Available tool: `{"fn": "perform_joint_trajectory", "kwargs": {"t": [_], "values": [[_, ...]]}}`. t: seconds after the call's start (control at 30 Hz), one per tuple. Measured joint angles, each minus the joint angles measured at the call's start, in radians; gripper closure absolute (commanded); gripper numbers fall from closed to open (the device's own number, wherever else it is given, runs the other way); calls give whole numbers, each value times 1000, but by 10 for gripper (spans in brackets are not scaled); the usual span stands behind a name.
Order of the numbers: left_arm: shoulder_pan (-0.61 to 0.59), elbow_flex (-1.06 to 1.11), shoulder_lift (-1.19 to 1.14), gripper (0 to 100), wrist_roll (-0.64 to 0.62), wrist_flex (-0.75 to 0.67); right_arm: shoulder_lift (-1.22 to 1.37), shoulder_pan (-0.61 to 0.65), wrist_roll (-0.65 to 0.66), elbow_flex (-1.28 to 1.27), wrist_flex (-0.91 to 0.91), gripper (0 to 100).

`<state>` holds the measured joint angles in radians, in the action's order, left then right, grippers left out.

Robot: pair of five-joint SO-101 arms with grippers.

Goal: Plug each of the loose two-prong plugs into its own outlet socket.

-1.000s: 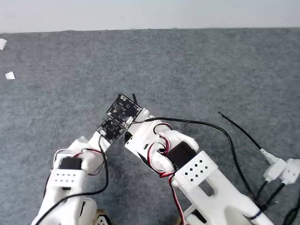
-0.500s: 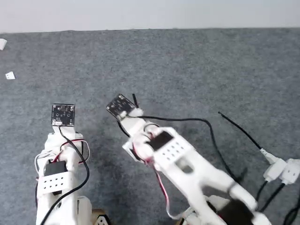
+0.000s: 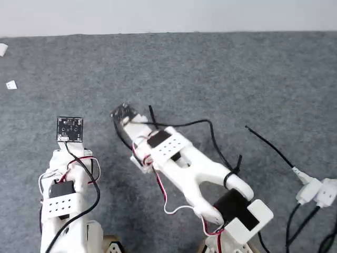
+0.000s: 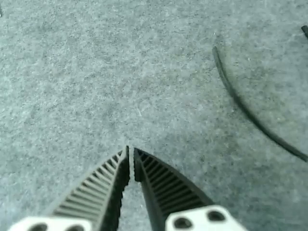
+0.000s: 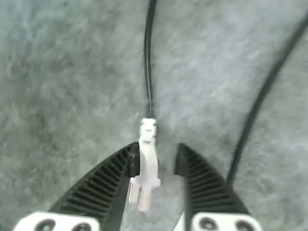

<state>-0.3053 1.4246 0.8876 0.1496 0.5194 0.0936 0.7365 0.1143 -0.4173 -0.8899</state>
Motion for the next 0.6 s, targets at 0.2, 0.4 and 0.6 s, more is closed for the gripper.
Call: {"fn": "perform_joint_trajectory", "kwargs": {"t": [0.2,0.4,0.6], "values": [[0,0,0,987,0,0,-29,-17,0,32,-32,872],[0,0,0,987,0,0,-106,-18,0,26,-46,966],[0,0,0,987,0,0,-58,-14,98,14,-46,887]]}}
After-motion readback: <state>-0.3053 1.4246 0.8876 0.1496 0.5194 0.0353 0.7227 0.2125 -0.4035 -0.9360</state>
